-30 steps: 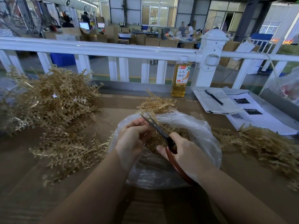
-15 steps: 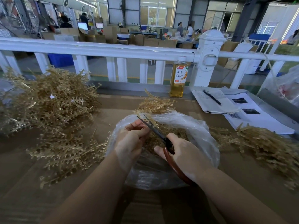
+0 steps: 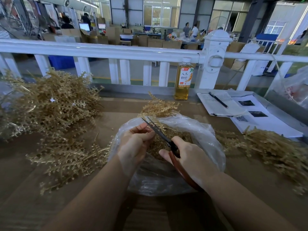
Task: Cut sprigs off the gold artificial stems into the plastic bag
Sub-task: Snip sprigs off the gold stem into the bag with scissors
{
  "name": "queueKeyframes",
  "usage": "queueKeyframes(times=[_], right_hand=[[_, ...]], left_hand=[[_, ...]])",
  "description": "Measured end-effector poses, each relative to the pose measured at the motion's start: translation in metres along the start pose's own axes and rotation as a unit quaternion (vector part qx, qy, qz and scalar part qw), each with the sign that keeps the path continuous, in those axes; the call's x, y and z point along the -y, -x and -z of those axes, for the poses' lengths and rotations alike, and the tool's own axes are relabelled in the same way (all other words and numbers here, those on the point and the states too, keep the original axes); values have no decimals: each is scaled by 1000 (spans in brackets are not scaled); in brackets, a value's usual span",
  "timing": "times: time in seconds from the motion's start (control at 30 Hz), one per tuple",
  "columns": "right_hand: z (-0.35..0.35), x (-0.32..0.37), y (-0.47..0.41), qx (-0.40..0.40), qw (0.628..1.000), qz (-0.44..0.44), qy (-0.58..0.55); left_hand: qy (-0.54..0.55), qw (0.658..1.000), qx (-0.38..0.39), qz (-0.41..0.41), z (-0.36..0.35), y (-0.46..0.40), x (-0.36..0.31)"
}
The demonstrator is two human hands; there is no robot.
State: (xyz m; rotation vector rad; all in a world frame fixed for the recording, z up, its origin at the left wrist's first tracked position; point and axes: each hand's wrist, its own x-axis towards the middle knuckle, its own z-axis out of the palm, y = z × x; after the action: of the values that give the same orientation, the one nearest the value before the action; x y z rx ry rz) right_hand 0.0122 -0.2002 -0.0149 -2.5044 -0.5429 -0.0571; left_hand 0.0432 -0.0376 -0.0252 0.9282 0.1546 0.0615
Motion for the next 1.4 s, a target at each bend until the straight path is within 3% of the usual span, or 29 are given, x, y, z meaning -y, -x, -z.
queueKeyframes(times=[0.77,1.1,1.4], right_hand=[[-17,-7,3,-80,987,33,137],[-15,-10,2,-78,990,35,111],[-19,-12,0,-84,989,47,114]], left_hand=[[-18,1000,-6,-4,10,1,9],[45,994,-70,75,3,2,3],[64,989,-72,117,4,-2,0]])
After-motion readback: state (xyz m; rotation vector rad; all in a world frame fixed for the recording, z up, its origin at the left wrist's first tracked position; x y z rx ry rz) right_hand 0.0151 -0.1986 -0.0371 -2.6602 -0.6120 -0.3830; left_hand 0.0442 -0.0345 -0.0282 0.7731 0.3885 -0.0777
